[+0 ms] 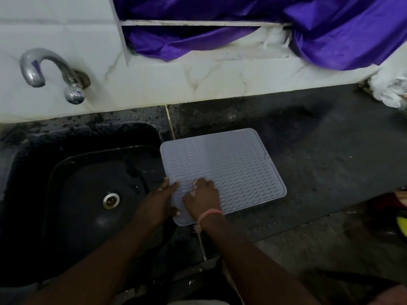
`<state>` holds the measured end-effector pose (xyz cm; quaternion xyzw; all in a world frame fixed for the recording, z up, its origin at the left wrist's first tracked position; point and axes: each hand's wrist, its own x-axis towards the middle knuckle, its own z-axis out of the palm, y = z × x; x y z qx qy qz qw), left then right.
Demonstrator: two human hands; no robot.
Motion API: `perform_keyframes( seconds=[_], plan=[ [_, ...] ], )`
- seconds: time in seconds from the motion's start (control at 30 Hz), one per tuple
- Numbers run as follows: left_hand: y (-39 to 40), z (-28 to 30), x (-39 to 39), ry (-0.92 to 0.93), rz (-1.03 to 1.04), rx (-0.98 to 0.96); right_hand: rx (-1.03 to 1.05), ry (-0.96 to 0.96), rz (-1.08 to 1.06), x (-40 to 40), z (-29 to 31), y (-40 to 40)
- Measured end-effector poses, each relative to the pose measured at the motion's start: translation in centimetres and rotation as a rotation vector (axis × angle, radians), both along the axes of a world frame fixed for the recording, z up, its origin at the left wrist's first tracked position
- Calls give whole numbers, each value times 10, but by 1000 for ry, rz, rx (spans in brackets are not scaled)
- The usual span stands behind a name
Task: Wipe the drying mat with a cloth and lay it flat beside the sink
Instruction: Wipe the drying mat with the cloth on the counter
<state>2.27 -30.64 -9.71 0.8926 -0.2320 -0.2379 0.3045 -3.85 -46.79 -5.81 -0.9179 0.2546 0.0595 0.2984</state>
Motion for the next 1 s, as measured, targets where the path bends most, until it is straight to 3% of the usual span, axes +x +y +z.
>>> perform_keyframes(
  seconds=[0.1, 0.17, 0.23, 0.3, 0.43, 0.6, 0.73, 0.9, 1.0],
  plan=[
    [8, -1, 0, -62, -76, -41, 100, 29, 227, 5, 12, 26],
    [13, 1, 3, 1, -58, -122, 259, 5, 269, 6, 30, 11],
    [17, 4, 12, 82, 0, -144, 331, -23, 140, 3, 44, -30],
    [17, 1, 26, 8, 20, -92, 311, -44, -51, -4, 46, -94],
    [-2, 6, 51, -121, -7, 111, 104, -20, -414, -2, 27, -206],
    [-9, 5, 63, -95, -76, 351, 42, 68, -464, 12, -1, -208],
    [-21, 23, 57, -125, -43, 450, -29, -9, -301, 7, 13, -111],
    [-22, 28, 57, -154, -63, 479, -128, -18, 168, 3, 0, 0],
    [-22, 29, 60, -186, -100, 478, 0, 2, 337, 9, 8, 13]
  ],
)
